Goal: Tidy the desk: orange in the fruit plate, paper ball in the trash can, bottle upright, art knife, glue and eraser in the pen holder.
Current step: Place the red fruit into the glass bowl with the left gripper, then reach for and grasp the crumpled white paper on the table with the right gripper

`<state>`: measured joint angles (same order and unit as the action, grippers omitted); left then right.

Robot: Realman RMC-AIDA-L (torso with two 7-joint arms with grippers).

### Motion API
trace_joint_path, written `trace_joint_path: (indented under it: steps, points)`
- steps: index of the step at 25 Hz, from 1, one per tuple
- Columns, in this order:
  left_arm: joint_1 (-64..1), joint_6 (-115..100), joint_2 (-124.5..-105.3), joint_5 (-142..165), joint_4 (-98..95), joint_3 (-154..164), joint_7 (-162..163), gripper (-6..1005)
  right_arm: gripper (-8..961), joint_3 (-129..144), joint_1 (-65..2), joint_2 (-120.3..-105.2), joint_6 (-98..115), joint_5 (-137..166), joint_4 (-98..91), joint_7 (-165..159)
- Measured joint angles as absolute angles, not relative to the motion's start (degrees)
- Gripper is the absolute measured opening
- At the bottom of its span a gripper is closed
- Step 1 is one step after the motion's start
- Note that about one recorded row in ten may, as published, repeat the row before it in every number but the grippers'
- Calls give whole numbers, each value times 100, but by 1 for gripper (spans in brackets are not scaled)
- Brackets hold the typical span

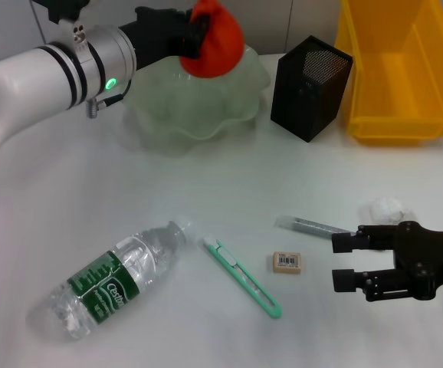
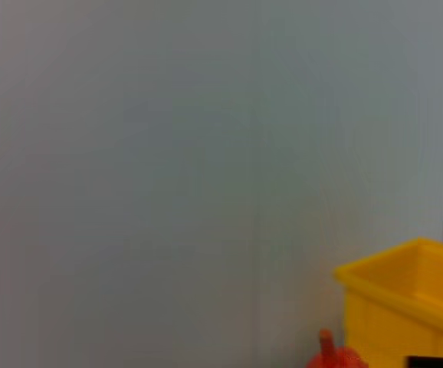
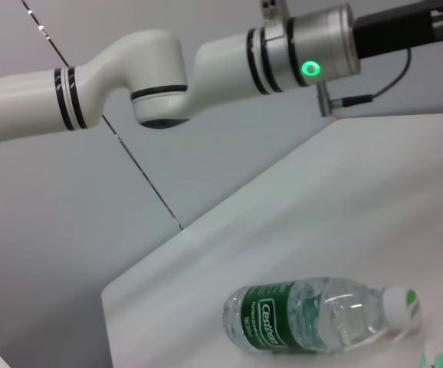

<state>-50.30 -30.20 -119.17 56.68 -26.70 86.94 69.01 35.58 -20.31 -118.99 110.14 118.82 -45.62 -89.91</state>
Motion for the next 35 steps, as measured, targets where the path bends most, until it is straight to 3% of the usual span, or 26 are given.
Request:
trace_joint_path:
  steps: [3, 15, 21, 26, 29, 35]
  points:
    - [-5026, -2756, -11918, 5357, -2724, 9013, 6841, 98, 708, 3537, -2092, -11900, 11050, 11858, -4440, -8990]
    - [-4858, -2776, -11918, 5323, -2875, 9096, 6765, 484, 702, 3509, -2136, -11897, 11057, 11787, -4386, -8965]
    - [-4415, -3378, -11872, 5342, -3293, 9107, 6813, 702, 700, 3418, -2129, -11867, 11033, 11771, -4425, -8968]
    - [-3671, -4628, -11679, 5471, -3918, 9079, 6952, 814, 697, 3145, -2142, -11832, 11064, 11768, -4755, -9093]
    - [-3023, -5727, -11339, 5654, -4240, 8992, 7502, 832, 696, 3034, -2116, -11828, 11053, 11768, -5287, -9373]
    - [-2590, -7208, -11202, 6460, -4208, 8147, 7923, 831, 693, 2989, -2168, -11761, 10996, 11786, -6115, -9989]
